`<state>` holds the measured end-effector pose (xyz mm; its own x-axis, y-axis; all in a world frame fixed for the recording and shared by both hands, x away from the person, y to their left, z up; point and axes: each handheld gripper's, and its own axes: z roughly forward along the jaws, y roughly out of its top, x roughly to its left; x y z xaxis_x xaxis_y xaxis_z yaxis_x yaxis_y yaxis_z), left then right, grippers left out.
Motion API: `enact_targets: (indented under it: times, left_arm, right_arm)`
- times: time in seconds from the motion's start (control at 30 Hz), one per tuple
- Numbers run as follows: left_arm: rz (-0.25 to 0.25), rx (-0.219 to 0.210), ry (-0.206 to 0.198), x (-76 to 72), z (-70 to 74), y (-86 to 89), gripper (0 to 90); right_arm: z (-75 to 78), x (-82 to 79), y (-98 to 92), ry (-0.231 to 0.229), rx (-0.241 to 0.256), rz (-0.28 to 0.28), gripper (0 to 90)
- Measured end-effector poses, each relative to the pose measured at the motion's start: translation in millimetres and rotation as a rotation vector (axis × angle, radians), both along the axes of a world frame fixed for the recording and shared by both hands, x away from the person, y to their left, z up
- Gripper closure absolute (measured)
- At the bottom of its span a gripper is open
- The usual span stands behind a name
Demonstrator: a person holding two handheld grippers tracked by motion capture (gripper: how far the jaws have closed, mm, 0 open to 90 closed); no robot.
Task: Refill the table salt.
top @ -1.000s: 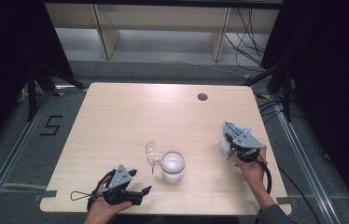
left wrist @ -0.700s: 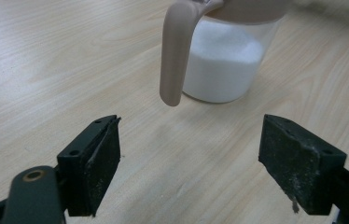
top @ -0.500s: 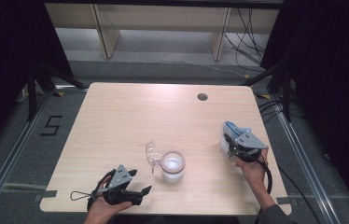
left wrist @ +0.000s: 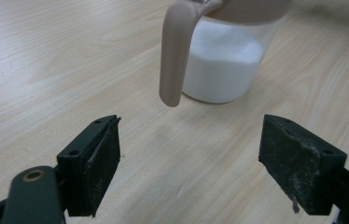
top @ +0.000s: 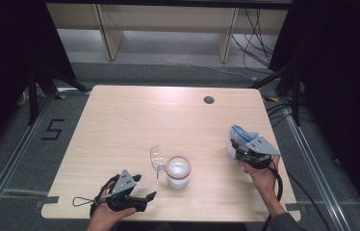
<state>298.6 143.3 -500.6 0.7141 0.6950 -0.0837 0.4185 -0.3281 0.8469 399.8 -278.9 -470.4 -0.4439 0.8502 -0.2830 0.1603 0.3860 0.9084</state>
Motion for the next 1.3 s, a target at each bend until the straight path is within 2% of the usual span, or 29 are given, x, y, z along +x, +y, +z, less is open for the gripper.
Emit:
enact_targets:
  times: [0.07, 0.17, 0.23, 0.27, 0.3, 0.4, 0.43, 0.5, 0.57, 0.67, 0.73, 0.77, 0.83, 0.87, 0.93, 1.07, 1.17, 1.2, 1.23, 1.3]
  left_arm:
    - [0.002, -0.007, 0.001, 0.0, 0.0, -0.2, 20.1]
    - [-0.002, 0.002, -0.001, 0.0, 0.1, 0.5, 20.1]
    - [-0.001, -0.013, -0.005, 0.5, -0.3, 0.2, 20.1]
    - [-0.003, -0.012, -0.007, 0.6, -0.3, 0.4, 20.1]
    - [-0.004, -0.010, -0.007, 0.5, -0.3, 0.5, 20.1]
    - [0.003, -0.007, -0.001, 0.3, 0.0, 0.2, 20.0]
    - [0.003, -0.006, 0.000, 0.4, 0.0, 0.0, 20.0]
    - [0.005, -0.011, 0.001, 0.1, -0.5, -0.7, 20.0]
    - [0.003, -0.017, -0.002, 0.6, -1.2, -0.6, 20.0]
    - [0.001, -0.004, 0.004, 1.0, -0.2, 0.7, 20.0]
    - [0.005, -0.011, 0.001, 0.7, -0.6, -0.1, 20.0]
    - [0.000, 0.005, -0.002, 1.3, 0.0, 0.8, 20.0]
    - [0.006, 0.009, 0.002, 1.4, 0.0, 1.0, 20.0]
    - [0.005, 0.001, 0.002, 1.3, -0.2, 0.6, 20.0]
    - [0.004, 0.002, 0.000, 1.4, -0.3, 0.7, 20.0]
    - [0.006, 0.001, 0.005, 2.6, -0.6, 0.6, 20.0]
    - [0.010, -0.010, 0.007, 3.4, -1.8, 0.2, 20.0]
    - [0.013, -0.003, 0.009, 3.2, -1.4, 0.6, 20.0]
    - [0.015, -0.008, 0.009, 3.5, -1.3, 1.2, 20.0]
    - [0.014, -0.013, 0.007, 4.2, -1.1, 1.9, 20.0]
  right_arm:
    - [1.0, -1.8, 0.6, 0.018, -0.007, 0.007, 43.8]
    - [2.3, -5.1, 1.2, 0.002, -0.004, 0.000, 40.5]
    - [3.7, -12.1, 1.3, 0.020, -0.003, -0.022, 39.3]
    - [3.6, -13.6, 0.5, 0.007, -0.012, -0.025, 39.4]
    - [3.9, -15.4, 0.2, 0.012, -0.006, -0.030, 39.4]
    - [3.9, -22.1, -3.4, 0.049, -0.005, -0.038, 39.2]
    - [2.7, -26.0, -2.0, 0.069, 0.018, -0.065, 38.7]
    - [2.2, -26.7, -5.2, 0.073, 0.010, -0.047, 38.8]
    - [2.6, -29.5, -7.7, 0.071, 0.020, -0.064, 38.5]
    - [3.7, -35.4, -11.2, 0.095, 0.019, -0.076, 36.8]
    - [2.8, -38.6, -13.2, 0.122, 0.052, -0.074, 36.1]
    - [2.4, -40.4, -14.4, 0.128, 0.062, -0.084, 35.4]
    - [2.6, -46.7, -15.6, 0.148, 0.071, -0.101, 35.4]
    - [2.8, -46.8, -18.0, 0.135, 0.052, -0.087, 35.1]
    - [3.5, -51.2, -18.3, 0.151, 0.065, -0.085, 34.6]
    - [3.7, -56.8, -18.4, 0.158, 0.035, -0.075, 33.1]
    - [3.1, -62.0, -18.3, 0.186, 0.052, -0.060, 30.9]
    - [2.5, -62.9, -17.5, 0.178, 0.062, -0.061, 29.3]
    - [2.9, -64.5, -18.1, 0.197, 0.058, -0.053, 28.3]
    - [2.2, -67.7, -17.5, 0.214, 0.095, -0.053, 24.3]
